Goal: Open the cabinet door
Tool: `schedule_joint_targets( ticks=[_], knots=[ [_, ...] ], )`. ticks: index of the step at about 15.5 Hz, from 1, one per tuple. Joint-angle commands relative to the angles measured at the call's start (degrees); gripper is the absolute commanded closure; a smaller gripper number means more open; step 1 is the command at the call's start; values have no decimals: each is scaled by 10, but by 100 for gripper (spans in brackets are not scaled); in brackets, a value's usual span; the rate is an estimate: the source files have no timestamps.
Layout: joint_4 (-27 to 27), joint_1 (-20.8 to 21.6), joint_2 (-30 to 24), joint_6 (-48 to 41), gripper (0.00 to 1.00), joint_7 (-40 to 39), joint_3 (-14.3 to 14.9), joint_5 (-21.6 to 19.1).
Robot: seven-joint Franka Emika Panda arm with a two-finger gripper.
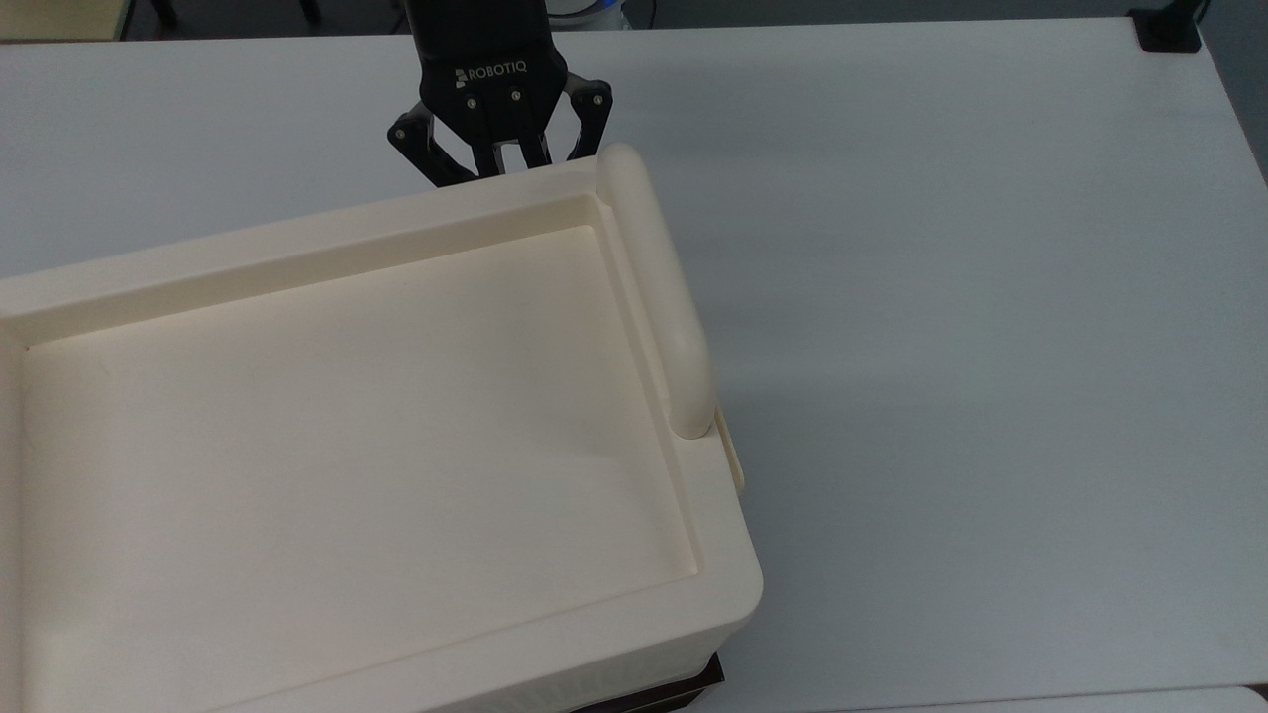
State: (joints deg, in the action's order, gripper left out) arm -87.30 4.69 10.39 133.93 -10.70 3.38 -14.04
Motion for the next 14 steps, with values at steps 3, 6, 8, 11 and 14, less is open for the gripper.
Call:
schedule_joint_targets(
  ticks=[3,6,8,11,14],
  knots=[
    [-7,-17,-7,-31,100,-14,2,-4],
    [-9,-30,-20,-85,99,-41,2,-4],
    [-9,-40,-26,-112,99,-55,2,-4],
    [-9,-51,-32,-140,97,-63,2,-4],
    [-9,-64,-35,-172,96,-80,2,-4]
  ],
)
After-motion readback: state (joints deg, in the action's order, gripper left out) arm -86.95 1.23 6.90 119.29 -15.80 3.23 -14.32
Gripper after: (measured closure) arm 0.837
